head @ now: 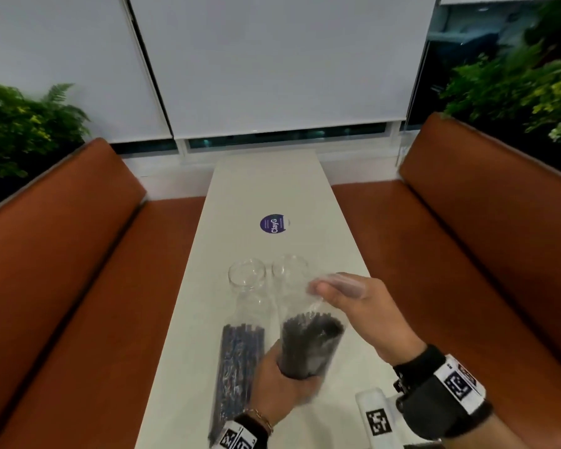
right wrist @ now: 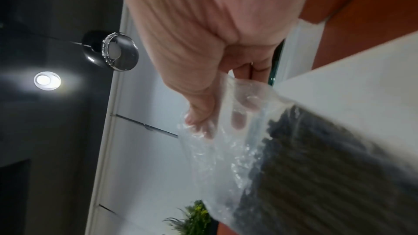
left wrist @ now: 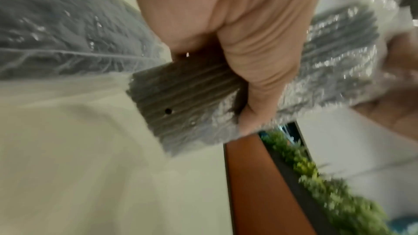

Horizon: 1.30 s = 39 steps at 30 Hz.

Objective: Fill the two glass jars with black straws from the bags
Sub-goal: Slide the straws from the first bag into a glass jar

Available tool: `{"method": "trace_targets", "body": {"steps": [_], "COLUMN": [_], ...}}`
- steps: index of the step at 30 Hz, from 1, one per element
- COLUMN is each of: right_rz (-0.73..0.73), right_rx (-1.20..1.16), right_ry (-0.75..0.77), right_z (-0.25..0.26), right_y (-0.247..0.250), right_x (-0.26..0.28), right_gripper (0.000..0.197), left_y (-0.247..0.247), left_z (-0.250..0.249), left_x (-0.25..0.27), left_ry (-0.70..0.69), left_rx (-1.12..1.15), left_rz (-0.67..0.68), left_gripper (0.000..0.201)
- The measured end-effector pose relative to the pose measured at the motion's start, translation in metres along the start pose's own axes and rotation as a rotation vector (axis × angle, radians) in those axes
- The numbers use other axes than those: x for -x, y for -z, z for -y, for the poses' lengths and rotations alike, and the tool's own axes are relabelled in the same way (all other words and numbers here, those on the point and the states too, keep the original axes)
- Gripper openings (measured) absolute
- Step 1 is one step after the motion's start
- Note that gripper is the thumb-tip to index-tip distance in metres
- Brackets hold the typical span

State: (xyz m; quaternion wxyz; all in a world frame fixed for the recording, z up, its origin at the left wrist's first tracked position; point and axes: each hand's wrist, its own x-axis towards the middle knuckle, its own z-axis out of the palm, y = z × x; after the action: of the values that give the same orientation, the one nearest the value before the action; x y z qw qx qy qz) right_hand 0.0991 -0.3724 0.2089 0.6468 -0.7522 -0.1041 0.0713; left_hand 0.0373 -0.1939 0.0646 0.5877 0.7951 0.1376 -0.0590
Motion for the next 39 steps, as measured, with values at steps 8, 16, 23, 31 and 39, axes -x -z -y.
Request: {"method": "trace_targets", "body": {"steps": [8,16,23,31,39], "right_rz": [-0.001,-0.1,-0.039,0.365,0.442], "right_rx": [0.172,1.068,1.125,1.007,0.947], "right_ry": [0.012,0.612,0.609,0.341,0.384], "right_z": [-0.025,-0.001,0.005,0.01,0.021], "right_y": [0.013,0.014,0.004,0.013,0.025], "right_x": [0.011,0.022,0.019,0.025,0.02], "right_gripper": [0.012,0.037,0.014,0.008,0.006], "left_y": [-0.043,-0.049,-0.05,-0.037,-0.023], "left_z": [-0.029,-0.023,-0.023,-0.026,-0.036], "left_x": [-0.018,-0.018,-0.02,-0.024,-0.035], "left_ry": [-0.076,-0.039,-0.134,-0.322,-0.411], "left_rx": [0.03,0.121,0.141,0.282,0.192], "left_rz": [-0.097,-0.12,-0.113,0.083,0.225], "left_gripper": [0.054,0.054,0.055,0.092,0.103]}}
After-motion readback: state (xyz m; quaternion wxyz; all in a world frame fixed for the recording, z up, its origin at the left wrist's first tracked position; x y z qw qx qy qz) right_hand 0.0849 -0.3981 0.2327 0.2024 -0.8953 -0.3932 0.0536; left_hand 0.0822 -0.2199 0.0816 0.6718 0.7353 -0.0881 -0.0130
